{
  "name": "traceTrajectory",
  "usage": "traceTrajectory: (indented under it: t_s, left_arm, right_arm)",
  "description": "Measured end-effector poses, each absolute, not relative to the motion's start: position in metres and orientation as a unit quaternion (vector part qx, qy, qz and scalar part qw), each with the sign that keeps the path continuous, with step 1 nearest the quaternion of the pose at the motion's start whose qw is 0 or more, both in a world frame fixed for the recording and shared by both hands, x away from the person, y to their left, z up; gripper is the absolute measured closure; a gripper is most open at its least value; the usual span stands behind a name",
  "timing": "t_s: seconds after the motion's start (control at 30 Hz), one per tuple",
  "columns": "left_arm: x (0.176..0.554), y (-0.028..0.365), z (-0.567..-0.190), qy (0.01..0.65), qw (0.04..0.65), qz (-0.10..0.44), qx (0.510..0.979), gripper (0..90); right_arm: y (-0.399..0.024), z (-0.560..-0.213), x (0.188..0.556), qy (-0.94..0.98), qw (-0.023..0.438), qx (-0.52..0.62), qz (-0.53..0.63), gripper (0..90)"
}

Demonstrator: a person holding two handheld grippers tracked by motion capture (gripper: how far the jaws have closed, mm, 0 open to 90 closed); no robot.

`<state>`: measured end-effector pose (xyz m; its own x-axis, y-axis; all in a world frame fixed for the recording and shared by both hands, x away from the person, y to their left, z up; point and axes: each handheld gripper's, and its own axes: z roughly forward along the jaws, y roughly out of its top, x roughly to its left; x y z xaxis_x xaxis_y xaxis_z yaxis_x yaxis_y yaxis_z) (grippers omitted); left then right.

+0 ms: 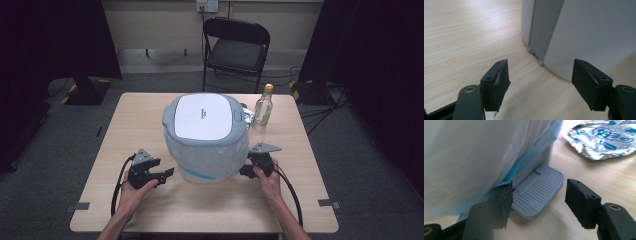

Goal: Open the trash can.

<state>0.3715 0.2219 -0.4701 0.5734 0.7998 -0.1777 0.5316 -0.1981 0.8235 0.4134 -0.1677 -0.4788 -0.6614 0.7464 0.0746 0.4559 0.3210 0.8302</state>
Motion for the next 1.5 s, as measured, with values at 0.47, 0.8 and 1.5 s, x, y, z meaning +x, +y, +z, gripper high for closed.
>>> traceTrajectory:
  t_s: [0.47, 0.8, 1.5]
  left_arm:
    - [0.365, 0.222, -0.480, 0.461, 0.456, 0.149, 0.747, 29.3]
    - [0.375, 0.214, -0.482, 0.472, 0.442, 0.158, 0.746, 31.4]
    - [0.393, 0.227, -0.474, 0.483, 0.431, 0.172, 0.743, 39.9]
  right_arm:
    - [-0.160, -0.473, 0.399, 0.804, 0.150, 0.366, 0.443, 26.3]
    - [-0.190, -0.482, 0.430, 0.784, 0.210, 0.415, 0.411, 27.0]
    - [-0.166, -0.491, 0.411, 0.817, 0.165, 0.370, 0.411, 44.2]
